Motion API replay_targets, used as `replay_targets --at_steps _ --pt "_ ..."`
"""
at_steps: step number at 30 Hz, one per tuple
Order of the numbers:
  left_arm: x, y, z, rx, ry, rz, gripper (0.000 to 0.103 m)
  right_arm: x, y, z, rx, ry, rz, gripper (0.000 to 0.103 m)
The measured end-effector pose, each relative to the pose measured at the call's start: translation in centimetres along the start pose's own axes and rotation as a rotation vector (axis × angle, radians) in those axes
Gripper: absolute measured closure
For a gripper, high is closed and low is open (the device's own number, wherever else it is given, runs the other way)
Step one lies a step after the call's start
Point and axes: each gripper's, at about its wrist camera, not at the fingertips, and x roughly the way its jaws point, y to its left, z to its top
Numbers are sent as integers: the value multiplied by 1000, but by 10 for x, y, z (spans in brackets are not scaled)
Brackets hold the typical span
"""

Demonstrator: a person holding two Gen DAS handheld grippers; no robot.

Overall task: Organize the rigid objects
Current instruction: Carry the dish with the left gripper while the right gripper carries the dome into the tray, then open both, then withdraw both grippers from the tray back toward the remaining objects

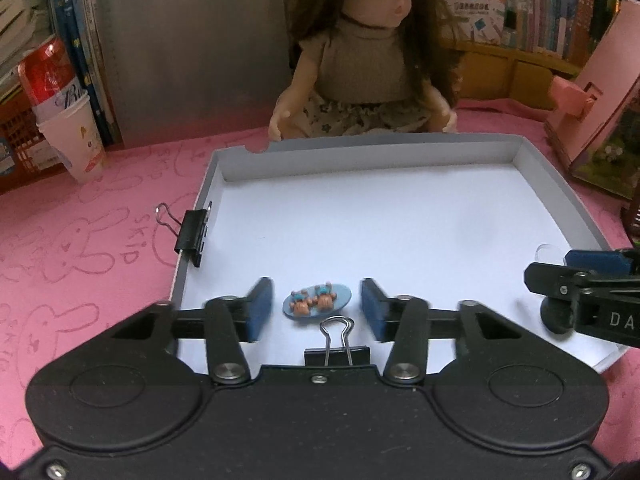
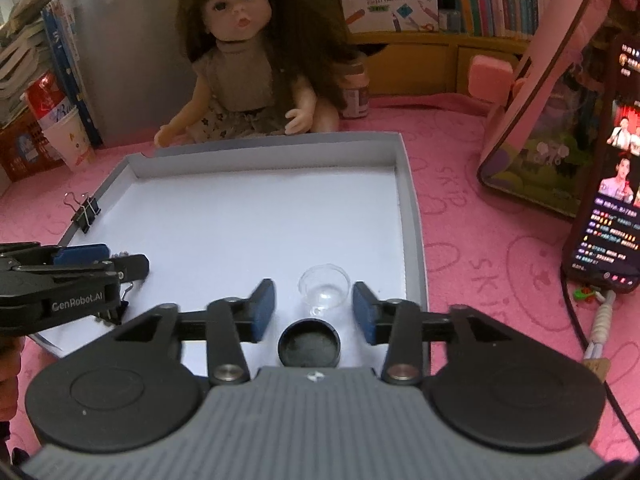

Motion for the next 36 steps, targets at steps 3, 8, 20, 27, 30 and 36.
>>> replay_targets --at_steps 3,8,20,27,30,36 --pt "-13 1 -4 19 -31 -14 43 -9 3 -2 -26 -35 -5 25" --pt "-40 7 -14 30 -72 -50 33 -28 7 -8 -54 -85 9 17" --pt "-100 9 -51 53 -147 -116 29 -76 15 -33 -74 -161 85 8" --pt "-125 6 -73 55 -171 -147 29 -102 23 -53 -101 -213 97 5" --pt "-133 5 -80 62 -182 -151 28 -111 28 -62 -118 -234 99 4" --pt "-145 5 -94 62 -185 -167 28 -124 35 -78 -150 -258 105 2"
